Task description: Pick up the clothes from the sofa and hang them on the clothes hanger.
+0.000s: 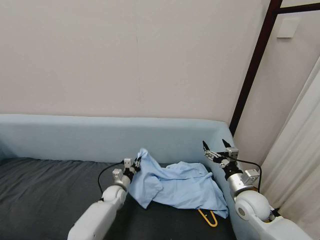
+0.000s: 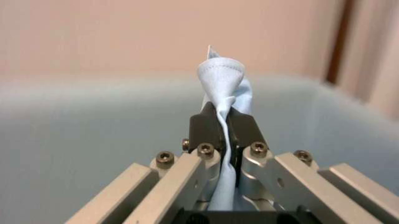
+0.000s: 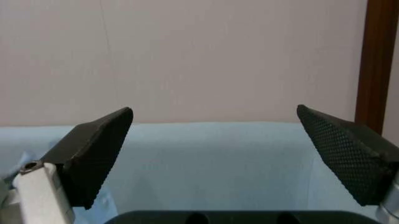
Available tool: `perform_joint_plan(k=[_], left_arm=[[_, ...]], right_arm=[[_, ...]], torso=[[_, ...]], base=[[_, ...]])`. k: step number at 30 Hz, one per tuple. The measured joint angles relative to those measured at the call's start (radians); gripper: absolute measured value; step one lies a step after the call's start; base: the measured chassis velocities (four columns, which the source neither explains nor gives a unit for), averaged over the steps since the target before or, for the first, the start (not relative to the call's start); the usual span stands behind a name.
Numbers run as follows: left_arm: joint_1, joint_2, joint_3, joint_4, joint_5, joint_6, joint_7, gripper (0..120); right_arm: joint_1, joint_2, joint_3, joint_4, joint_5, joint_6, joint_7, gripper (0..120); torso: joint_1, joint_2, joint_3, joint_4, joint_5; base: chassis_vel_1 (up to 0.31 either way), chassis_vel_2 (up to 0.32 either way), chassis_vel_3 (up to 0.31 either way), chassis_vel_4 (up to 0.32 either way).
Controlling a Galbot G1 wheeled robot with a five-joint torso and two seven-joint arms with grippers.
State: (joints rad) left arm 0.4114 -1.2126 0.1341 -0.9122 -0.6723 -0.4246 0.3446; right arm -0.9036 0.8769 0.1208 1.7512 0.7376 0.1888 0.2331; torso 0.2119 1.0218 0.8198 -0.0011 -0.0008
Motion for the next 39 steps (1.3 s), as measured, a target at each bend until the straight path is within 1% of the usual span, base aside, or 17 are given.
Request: perform_joint_plan(k=[3,4,8,14,16,18,21,22,23,24,27,30,33,34,36,38,39], left_arm=[[-0.175,0.01,0.072,0.038,0.001,-0.092,0.16,0],[-0.175,0.01,0.072,0.038,0.001,-0.092,0.16,0],[-0.396,0.005,0.165,0.082,-0.058,-0.143,0.343,0],[-0.53,-0.007,0.214,0.1,-0.122,-0.16,0.464,0],[-0.634,0.003,0.241,0.063,-0.181,-0.156,0.58,0],[-0.644,0.008,0.243,0.053,-0.186,-0.152,0.596,0],[-0.681,0.089,0.263,-0.054,-0.192,-0.114,0.743,0],[-0.676,0.145,0.274,-0.106,-0.174,-0.098,0.812,0],[-0.676,0.145,0.274,-0.106,-0.174,-0.098,0.812,0],[-0.64,0.223,0.285,-0.169,-0.122,-0.09,0.894,0],[-0.493,0.351,0.268,-0.273,0.025,-0.085,1.003,0],[-0.438,0.375,0.247,-0.295,0.068,-0.09,1.026,0],[-0.267,0.422,0.145,-0.335,0.206,-0.125,1.081,0],[-0.267,0.422,0.145,-0.335,0.206,-0.125,1.081,0],[-0.012,0.432,-0.009,-0.331,0.376,-0.188,1.135,0],[0.098,0.403,-0.097,-0.272,0.485,-0.25,1.172,0],[0.098,0.403,-0.097,-0.272,0.485,-0.25,1.172,0]], right_arm=[[0.0,0.004,0.013,0.001,0.013,-0.001,0.01,100],[0.0,0.004,0.013,0.001,0.013,-0.001,0.01,100],[0.001,0.002,0.029,0.015,0.022,-0.006,0.016,100],[-0.001,0.0,0.042,0.022,0.027,-0.009,0.024,100],[-0.009,-0.004,0.057,0.024,0.029,-0.01,0.027,100],[-0.01,-0.004,0.058,0.024,0.029,-0.01,0.027,100],[-0.026,-0.004,0.076,0.03,0.029,-0.01,0.029,100],[-0.031,-0.002,0.081,0.034,0.029,-0.01,0.03,100],[-0.031,-0.002,0.081,0.034,0.029,-0.01,0.03,100],[-0.036,0.003,0.085,0.04,0.029,-0.01,0.03,100],[-0.039,0.009,0.085,0.047,0.026,-0.01,0.031,100],[-0.039,0.01,0.083,0.048,0.025,-0.01,0.031,100],[-0.037,0.016,0.072,0.047,0.02,-0.01,0.032,100],[-0.037,0.016,0.072,0.047,0.02,-0.01,0.032,100],[-0.033,0.02,0.055,0.045,0.011,-0.01,0.032,100],[-0.033,0.021,0.044,0.044,0.007,-0.01,0.031,100],[-0.033,0.021,0.044,0.044,0.007,-0.01,0.031,100]], torso=[[0.0,0.0,0.0,-0.0004,0.0004],[0.0,0.0,0.0,-0.0004,0.0004],[0.0,0.0,0.0,0.0001,0.0001],[0.0,0.0,0.0,-0.0001,0.0003],[0.0,0.0,0.0,-0.0005,0.0006],[0.0,0.0,0.0,-0.0005,0.0006],[0.0,0.0,0.0,-0.0006,0.0004],[0.0,0.0,0.0,-0.0004,0.0004],[0.0,0.0,0.0,-0.0004,0.0004],[0.0,0.0,0.0,0.0006,0.0004],[0.0,0.0,0.0,0.0009,-0.0008],[0.0,0.0,0.0,0.0009,-0.0008],[0.0,0.0,0.0,-0.0002,-0.0002],[0.0,0.0,0.0,-0.0002,-0.0002],[0.0,0.0,0.0,0.0004,-0.0009],[0.0,0.0,0.0,0.0006,-0.0006],[0.0,0.0,0.0,0.0006,-0.0006]], base=[[0.0,0.0,0.0,0.0],[0.0,0.0,0.0,0.0],[0.0,0.0,0.0,0.0],[0.0,0.0,0.0,0.0],[0.0,0.0,0.0,0.0],[0.0,0.0,0.0,0.0],[0.0,0.0,0.0,0.0],[0.0,0.0,0.0,0.0],[0.0,0.0,0.0,0.0],[0.0,0.0,0.0,0.0],[0.0,0.0,0.0,0.0],[0.0,0.0,0.0,0.0],[0.0,0.0,0.0,0.0],[0.0,0.0,0.0,0.0],[0.0,0.0,0.0,0.0],[0.0,0.0,0.0,0.0],[0.0,0.0,0.0,0.0]])
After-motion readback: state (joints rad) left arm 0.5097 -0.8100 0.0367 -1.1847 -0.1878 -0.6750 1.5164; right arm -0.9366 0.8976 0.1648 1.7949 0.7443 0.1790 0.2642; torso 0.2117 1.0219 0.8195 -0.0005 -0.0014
